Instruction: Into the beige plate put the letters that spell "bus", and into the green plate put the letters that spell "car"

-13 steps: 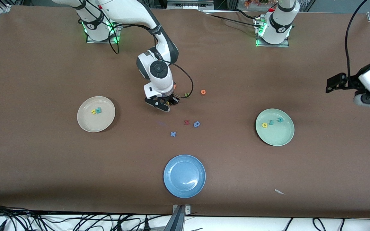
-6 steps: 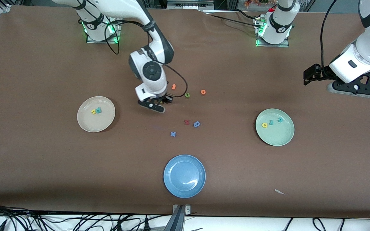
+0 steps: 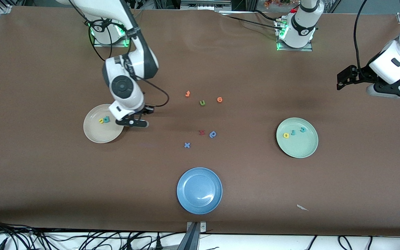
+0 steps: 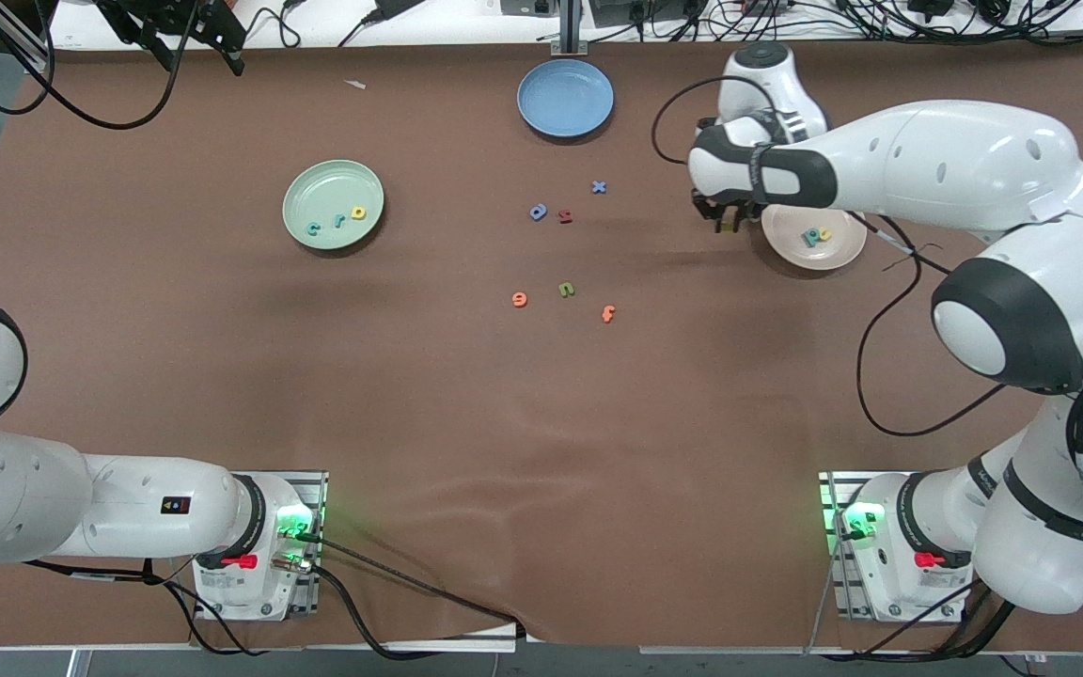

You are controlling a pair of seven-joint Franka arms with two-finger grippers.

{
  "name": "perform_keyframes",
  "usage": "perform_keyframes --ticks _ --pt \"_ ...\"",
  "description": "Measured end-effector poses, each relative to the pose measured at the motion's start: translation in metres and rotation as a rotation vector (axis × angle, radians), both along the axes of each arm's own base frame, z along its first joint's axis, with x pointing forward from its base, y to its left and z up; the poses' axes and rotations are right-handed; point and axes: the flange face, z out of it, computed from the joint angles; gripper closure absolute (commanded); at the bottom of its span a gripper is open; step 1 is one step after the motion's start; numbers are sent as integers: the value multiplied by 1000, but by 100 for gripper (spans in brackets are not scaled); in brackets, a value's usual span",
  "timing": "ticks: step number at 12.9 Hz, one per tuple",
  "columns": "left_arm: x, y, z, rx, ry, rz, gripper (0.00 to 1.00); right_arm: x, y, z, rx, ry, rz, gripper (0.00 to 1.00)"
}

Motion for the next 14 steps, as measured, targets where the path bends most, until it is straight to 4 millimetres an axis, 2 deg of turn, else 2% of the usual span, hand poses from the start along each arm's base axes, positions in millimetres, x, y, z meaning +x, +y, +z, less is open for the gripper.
perform_keyframes --ticks 2,5,6,7,9,10,11,14 --pt "0 0 5 0 -1 0 0 6 -46 3 5 21 81 94" --pt "2 3 10 9 -8 3 0 15 -104 6 4 43 180 92" --pt "3 5 10 9 -8 7 0 18 -121 6 -1 49 198 57" --pt "4 6 10 9 -7 8 0 20 -136 4 -8 51 202 1" --pt "4 6 9 9 -5 8 0 25 -156 3 -15 43 185 0" --pt "4 6 9 9 -4 7 0 28 -157 5 -13 37 184 0" --pt "4 6 8 9 -3 8 0 31 -151 10 1 30 182 0" --pt "5 6 7 9 1 7 0 43 -110 34 91 41 149 0"
